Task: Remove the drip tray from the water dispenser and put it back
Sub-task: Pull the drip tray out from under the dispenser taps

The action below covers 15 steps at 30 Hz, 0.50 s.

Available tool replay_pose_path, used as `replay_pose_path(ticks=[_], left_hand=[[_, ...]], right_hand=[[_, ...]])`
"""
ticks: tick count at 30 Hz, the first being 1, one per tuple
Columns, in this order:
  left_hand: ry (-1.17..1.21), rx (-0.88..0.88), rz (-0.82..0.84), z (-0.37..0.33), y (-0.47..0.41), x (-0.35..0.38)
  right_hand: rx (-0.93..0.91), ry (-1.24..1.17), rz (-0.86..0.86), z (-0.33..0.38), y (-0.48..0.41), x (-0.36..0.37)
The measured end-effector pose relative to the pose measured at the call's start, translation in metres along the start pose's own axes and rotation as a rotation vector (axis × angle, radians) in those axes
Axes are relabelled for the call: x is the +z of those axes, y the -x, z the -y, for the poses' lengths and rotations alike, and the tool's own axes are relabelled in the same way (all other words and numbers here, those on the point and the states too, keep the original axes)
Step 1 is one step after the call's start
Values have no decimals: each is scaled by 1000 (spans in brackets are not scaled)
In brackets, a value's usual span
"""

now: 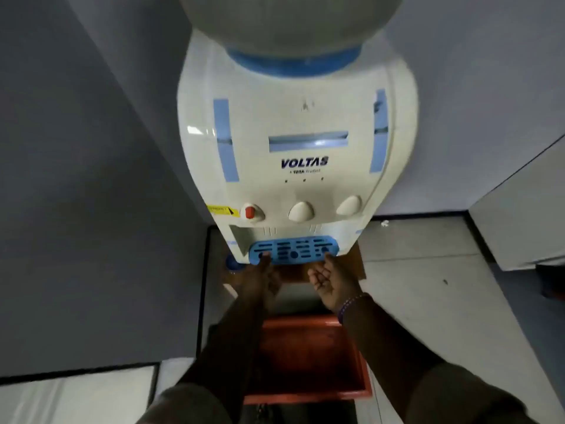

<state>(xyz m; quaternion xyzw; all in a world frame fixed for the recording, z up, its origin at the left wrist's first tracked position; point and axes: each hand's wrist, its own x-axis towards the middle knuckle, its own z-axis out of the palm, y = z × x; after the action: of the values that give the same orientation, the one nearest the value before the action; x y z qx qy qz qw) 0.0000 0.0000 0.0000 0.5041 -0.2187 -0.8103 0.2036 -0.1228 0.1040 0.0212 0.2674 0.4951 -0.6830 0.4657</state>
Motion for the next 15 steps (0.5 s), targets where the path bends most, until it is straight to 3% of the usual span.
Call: replay_pose_path(ticks=[6,15], left_hand=[[155,-1,-119,6,-37,19],[250,2,-205,15,-56,15]], right_hand=[[-72,-57,-53,2,-41,8],[-22,-82,-81,-8,-66,10]])
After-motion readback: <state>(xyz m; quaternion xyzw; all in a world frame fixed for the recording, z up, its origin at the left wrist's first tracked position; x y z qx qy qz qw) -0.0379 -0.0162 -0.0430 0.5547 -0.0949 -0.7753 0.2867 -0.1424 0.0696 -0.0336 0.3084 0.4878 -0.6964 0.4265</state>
